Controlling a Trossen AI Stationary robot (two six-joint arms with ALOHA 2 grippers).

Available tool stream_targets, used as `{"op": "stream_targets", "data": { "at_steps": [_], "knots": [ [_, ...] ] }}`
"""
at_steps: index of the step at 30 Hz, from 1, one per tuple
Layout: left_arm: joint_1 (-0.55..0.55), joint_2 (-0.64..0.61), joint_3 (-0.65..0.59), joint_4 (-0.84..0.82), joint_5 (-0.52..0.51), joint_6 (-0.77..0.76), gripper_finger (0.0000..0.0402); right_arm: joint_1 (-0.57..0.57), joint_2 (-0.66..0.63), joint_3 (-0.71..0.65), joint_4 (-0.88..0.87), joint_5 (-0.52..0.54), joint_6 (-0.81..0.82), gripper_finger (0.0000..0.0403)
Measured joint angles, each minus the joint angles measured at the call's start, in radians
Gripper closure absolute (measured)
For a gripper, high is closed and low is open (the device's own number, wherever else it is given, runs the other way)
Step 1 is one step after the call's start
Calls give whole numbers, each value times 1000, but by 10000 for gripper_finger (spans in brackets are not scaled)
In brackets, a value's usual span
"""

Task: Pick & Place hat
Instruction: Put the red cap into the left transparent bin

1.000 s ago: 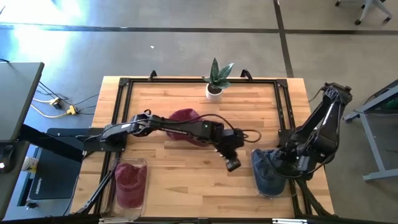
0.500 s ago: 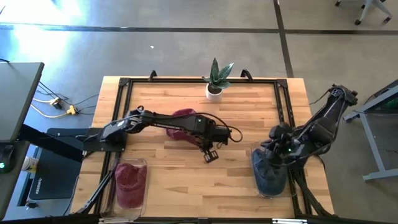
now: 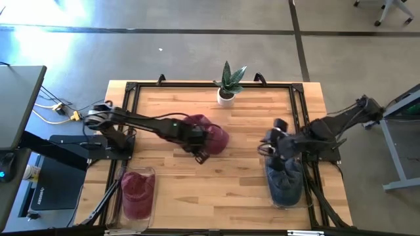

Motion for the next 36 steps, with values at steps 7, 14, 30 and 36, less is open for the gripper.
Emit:
{"op": "stream_targets", "data": {
  "at_steps": [7,14,30,36],
  "knots": [
    [0,-167,-188,-12,-63,-317,401,-224,183,0,253,-143,-552,195],
    [-51,-265,-306,54,-19,-328,401,-314,443,-1,395,-171,-1027,119],
    [-141,-326,-528,27,-69,-371,401,-362,804,0,759,23,-1298,148],
    [-139,-325,-536,24,-75,-339,402,-372,808,-1,911,-10,-1278,208]
  ]
}}
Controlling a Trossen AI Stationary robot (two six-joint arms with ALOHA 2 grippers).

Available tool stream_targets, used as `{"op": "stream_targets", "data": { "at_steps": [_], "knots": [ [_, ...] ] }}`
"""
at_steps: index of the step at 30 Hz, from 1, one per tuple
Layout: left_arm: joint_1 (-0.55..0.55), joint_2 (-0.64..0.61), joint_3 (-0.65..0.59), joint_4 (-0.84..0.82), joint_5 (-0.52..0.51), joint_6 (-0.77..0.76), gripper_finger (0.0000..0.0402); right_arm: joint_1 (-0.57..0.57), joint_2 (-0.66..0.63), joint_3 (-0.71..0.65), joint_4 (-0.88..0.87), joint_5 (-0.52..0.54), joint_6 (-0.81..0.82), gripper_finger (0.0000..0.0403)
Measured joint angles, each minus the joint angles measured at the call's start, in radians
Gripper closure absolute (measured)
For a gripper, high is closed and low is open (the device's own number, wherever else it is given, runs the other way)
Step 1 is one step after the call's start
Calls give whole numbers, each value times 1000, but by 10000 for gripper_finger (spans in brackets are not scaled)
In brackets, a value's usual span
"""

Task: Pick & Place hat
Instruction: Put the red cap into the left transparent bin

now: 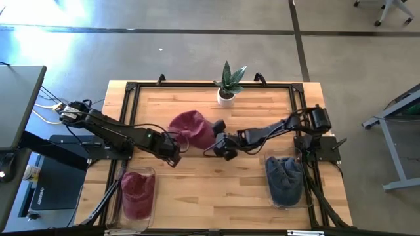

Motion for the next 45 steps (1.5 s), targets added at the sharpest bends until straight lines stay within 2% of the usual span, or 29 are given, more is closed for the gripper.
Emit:
{"op": "stream_targets", "data": {
  "at_steps": [4,10,14,17,21,24,26,27,29,32,38,41,45],
  "knots": [
    [-8,0,31,-9,6,45,402,-26,0,0,74,-33,37,268],
    [-8,0,140,-86,9,81,402,-45,-4,4,116,-35,93,381],
    [-26,0,294,-278,-54,103,402,-23,-33,4,117,19,159,381],
    [-59,0,442,-457,-147,106,402,-10,-141,4,37,33,300,388],
    [-102,-1,619,-591,-275,99,402,-48,-356,4,-111,-131,618,394],
    [-132,-1,721,-609,-370,111,402,-126,-506,4,-192,-337,881,392],
    [-153,-1,776,-605,-428,141,402,-197,-577,6,-245,-499,1056,395],
    [-164,-1,797,-595,-456,157,402,-234,-597,8,-293,-544,1161,395],
    [-176,-1,817,-553,-500,189,402,-286,-616,6,-429,-567,1329,395],
    [-177,6,810,-458,-530,231,402,-311,-613,0,-518,-567,1356,393],
    [-176,67,724,-249,-547,231,402,-314,-617,3,-417,-601,1386,394],
    [-176,107,675,-199,-548,192,402,-314,-617,3,-334,-608,1414,390],
    [-161,169,633,-151,-606,106,402,-314,-618,5,-258,-659,1417,392]
  ]
}}
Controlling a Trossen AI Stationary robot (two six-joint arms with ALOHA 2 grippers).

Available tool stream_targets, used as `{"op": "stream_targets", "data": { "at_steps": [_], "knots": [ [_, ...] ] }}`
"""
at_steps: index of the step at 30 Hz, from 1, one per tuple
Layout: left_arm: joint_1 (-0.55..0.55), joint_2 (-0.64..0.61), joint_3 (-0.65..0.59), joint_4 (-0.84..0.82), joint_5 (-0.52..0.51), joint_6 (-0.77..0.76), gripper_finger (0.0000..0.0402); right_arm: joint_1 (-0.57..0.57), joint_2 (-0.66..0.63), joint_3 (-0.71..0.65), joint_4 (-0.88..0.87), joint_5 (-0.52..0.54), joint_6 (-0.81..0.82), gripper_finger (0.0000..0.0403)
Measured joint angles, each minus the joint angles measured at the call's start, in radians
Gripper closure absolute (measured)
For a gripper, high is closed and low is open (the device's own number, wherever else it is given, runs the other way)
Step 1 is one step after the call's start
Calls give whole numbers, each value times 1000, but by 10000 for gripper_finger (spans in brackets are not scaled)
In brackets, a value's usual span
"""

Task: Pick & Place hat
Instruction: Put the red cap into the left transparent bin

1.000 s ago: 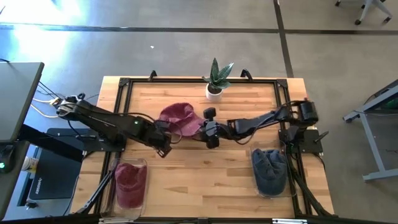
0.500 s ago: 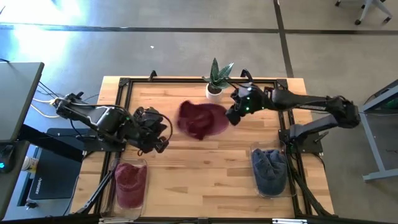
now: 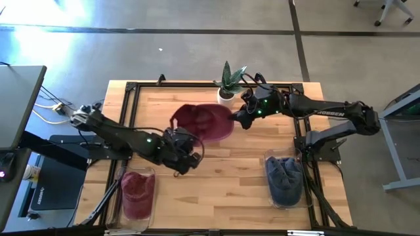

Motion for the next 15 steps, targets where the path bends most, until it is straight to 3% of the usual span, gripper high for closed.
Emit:
{"op": "stream_targets", "data": {
  "at_steps": [7,12,15],
  "knots": [
    [52,56,-9,15,-139,-86,402,11,-4,0,30,-63,3,387],
    [112,68,-9,27,-134,-51,402,44,-12,0,79,-119,-24,392],
    [149,69,-9,75,-112,46,402,73,-20,0,120,-134,-34,393]
  ]
}}
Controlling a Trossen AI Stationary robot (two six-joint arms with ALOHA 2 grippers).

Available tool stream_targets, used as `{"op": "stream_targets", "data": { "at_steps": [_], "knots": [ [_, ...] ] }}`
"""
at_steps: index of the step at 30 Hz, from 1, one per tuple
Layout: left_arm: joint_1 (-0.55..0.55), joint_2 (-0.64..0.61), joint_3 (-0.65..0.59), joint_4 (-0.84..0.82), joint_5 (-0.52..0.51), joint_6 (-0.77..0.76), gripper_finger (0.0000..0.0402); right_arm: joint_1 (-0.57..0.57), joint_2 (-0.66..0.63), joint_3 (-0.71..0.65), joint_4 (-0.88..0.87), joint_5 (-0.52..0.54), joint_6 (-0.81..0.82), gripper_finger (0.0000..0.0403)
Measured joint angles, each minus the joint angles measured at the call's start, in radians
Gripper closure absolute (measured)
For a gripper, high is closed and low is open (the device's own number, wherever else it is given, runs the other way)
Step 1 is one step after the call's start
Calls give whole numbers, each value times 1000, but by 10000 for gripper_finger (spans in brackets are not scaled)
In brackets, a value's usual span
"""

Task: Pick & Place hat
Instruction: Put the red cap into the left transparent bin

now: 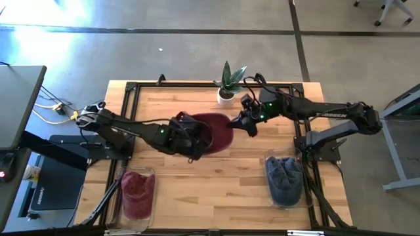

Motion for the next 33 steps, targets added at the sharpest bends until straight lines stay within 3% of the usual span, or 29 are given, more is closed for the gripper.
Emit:
{"op": "stream_targets", "data": {
  "at_steps": [7,13,22,30,33],
  "knots": [
    [32,5,-35,241,52,218,402,54,-27,-1,44,9,-27,384],
    [32,4,-35,259,109,234,402,72,-63,-1,-22,55,-61,391],
    [-32,-66,23,88,462,171,402,61,-97,2,-210,195,-22,395],
    [-73,-95,151,-99,539,70,402,30,-92,2,-253,206,-53,393],
    [-73,-95,194,-213,549,51,402,12,-91,2,-268,123,-61,395]
  ]
}}
